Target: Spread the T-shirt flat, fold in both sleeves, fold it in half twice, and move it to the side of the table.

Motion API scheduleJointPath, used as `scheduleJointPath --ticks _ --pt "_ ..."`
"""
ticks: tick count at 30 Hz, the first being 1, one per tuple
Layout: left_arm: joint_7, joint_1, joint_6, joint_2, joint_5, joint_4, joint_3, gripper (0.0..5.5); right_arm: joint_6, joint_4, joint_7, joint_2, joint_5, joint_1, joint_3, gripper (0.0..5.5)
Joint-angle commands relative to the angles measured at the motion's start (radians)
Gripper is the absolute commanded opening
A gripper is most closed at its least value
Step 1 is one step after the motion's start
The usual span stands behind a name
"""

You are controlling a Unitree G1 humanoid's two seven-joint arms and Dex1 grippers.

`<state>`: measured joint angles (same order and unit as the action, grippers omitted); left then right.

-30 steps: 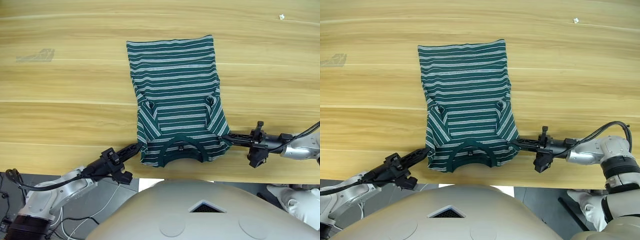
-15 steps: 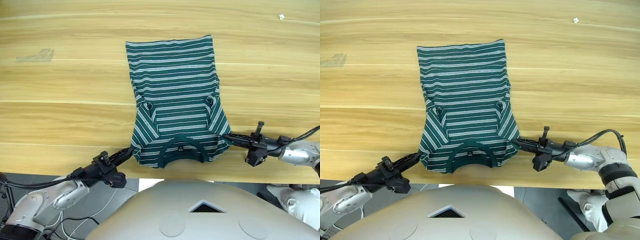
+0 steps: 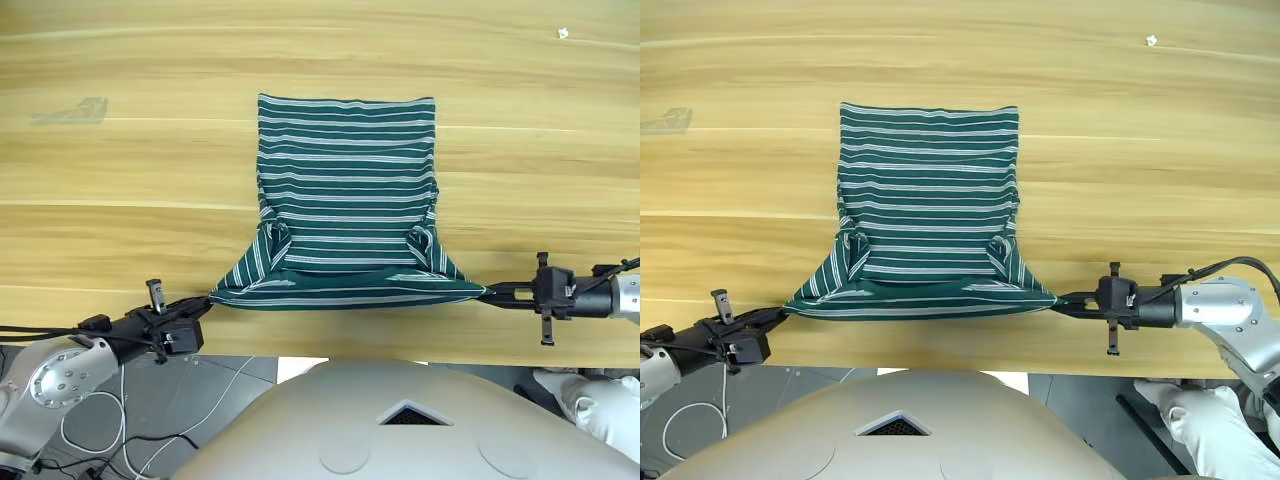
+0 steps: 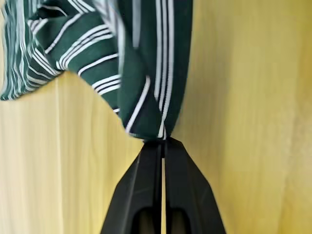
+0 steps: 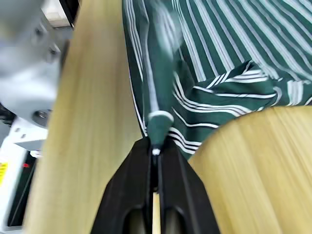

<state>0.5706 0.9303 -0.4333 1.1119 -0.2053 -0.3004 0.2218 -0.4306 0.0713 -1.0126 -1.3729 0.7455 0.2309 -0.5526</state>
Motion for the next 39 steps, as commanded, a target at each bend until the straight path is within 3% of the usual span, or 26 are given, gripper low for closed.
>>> scheduleJointPath --ticks 1,9,14,18,21,23,27,31,39 --pt "0.147 0.109 0.087 -0.032 0.101 -0.188 0.114 0.0 0.058 0.108 -0.042 -0.083 0.055 0.11 0.147 0.01" --pt "0.347 0.198 0.182 -0.126 0.255 -0.506 0.171 0.0 0.204 0.361 -0.022 -0.07 0.03 0.269 0.37 0.01" --pt "0.423 0.133 0.191 -0.161 0.327 -0.424 0.313 0.0 0.274 0.428 -0.032 0.002 0.038 0.354 0.558 0.01" --pt "0.437 0.033 0.205 -0.177 0.38 -0.359 0.344 0.0 0.324 0.369 -0.062 0.086 0.023 0.285 0.626 0.01" --pt "0.368 -0.202 0.245 -0.16 0.366 -0.244 0.283 0.0 0.366 0.264 -0.049 0.187 -0.042 0.088 0.586 0.01" --pt "0.332 -0.39 0.268 -0.169 0.35 -0.172 0.177 0.0 0.388 0.192 -0.021 0.288 -0.122 -0.083 0.52 0.01" --pt "0.239 -0.737 0.292 -0.279 0.243 -0.001 -0.062 0.0 0.325 -0.07 0.027 0.53 -0.305 -0.367 0.419 0.01" --pt "0.157 -0.957 0.259 -0.402 0.183 0.203 -0.18 0.0 0.206 -0.394 0.085 0.707 -0.439 -0.573 0.412 0.01" --pt "0.016 -1.201 0.164 -0.559 0.098 0.609 -0.282 0.0 0.008 -0.87 0.148 0.833 -0.601 -0.756 0.435 0.01"
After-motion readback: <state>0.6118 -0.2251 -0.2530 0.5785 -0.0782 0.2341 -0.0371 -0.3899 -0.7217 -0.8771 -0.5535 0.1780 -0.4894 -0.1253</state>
